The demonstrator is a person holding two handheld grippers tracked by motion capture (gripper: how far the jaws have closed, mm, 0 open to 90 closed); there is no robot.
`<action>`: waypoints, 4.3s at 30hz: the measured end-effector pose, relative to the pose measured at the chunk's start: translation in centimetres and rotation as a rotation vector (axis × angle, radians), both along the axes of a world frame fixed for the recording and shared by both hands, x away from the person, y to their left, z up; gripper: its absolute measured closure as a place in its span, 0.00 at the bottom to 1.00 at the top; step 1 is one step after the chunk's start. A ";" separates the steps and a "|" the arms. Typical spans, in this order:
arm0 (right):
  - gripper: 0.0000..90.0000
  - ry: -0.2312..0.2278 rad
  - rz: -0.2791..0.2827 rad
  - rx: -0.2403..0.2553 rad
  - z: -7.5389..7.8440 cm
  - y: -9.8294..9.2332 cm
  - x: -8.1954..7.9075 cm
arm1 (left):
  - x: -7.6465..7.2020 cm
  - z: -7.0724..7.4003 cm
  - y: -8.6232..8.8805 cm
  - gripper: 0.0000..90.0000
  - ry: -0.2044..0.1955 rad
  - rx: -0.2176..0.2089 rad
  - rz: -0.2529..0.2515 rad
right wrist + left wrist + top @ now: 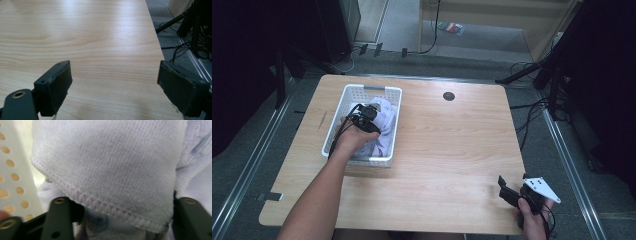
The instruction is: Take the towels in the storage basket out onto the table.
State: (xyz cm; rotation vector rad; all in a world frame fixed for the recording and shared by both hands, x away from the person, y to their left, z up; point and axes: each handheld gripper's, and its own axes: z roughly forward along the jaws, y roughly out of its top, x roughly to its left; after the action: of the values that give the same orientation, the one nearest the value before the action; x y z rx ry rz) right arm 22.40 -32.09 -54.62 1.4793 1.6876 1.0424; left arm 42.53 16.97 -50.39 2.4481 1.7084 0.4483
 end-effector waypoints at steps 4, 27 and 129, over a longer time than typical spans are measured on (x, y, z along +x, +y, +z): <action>0.14 0.001 -0.001 -0.001 0.0 0.0 0.0 | 0.0 0.4 0.7 0.60 -0.008 -0.050 0.012; 0.14 0.001 -0.004 0.008 0.0 -0.1 0.0 | -0.9 4.8 4.0 0.62 -0.081 -0.157 0.089; 0.14 -0.006 0.002 0.036 0.0 -0.2 0.0 | -0.2 5.8 -19.4 0.49 0.007 -0.361 -0.247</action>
State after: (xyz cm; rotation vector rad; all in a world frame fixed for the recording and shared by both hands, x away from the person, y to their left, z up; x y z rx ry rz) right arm 22.40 -32.33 -54.60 1.4957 1.6748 1.0828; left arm 42.36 -2.46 -44.56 2.3465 1.3239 0.0920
